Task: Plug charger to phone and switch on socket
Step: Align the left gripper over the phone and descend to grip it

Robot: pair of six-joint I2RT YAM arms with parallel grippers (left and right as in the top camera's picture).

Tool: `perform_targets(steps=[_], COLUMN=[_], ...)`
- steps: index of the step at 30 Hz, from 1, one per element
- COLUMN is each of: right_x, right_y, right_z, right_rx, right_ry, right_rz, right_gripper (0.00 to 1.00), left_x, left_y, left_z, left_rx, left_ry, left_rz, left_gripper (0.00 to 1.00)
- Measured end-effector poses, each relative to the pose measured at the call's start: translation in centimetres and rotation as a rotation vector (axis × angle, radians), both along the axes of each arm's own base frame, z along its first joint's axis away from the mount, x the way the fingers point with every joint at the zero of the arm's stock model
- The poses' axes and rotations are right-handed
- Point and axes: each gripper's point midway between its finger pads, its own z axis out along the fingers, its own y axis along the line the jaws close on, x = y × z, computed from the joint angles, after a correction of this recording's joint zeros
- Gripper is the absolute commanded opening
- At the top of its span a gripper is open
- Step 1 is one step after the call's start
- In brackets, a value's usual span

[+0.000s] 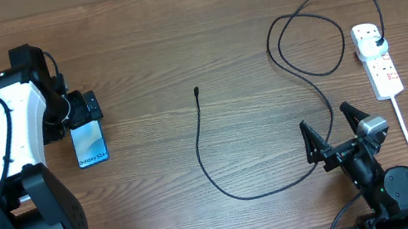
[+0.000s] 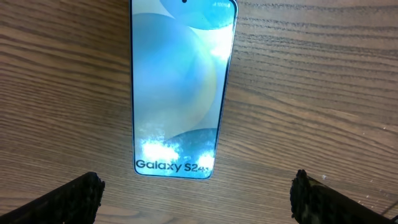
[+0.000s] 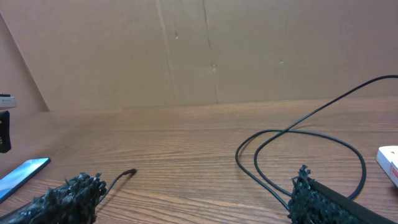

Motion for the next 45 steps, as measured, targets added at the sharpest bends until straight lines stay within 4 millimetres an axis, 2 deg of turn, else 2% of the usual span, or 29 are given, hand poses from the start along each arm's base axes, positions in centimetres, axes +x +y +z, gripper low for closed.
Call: perform_targets(steps=[12,25,45], right_x=[0.0,0.0,0.0], right_y=[0.0,0.0,0.0], right_z=[0.0,0.0,0.0], right_rx=[0.000,0.000,0.000], right_ry=[0.000,0.000,0.000], right_rz=[0.000,0.000,0.000], right_gripper=[1.00,1.00,1.00], left_x=[0.0,1.9,1.9], left_y=[0.0,0.4,-0.2], left_z=[0.0,0.2,0.2], left_rx=[0.000,0.011,-0.028], left_ry=[-0.002,-0.078,-0.077], left_rz=[0.000,0.023,0.065], left_gripper=[1.00,1.00,1.00])
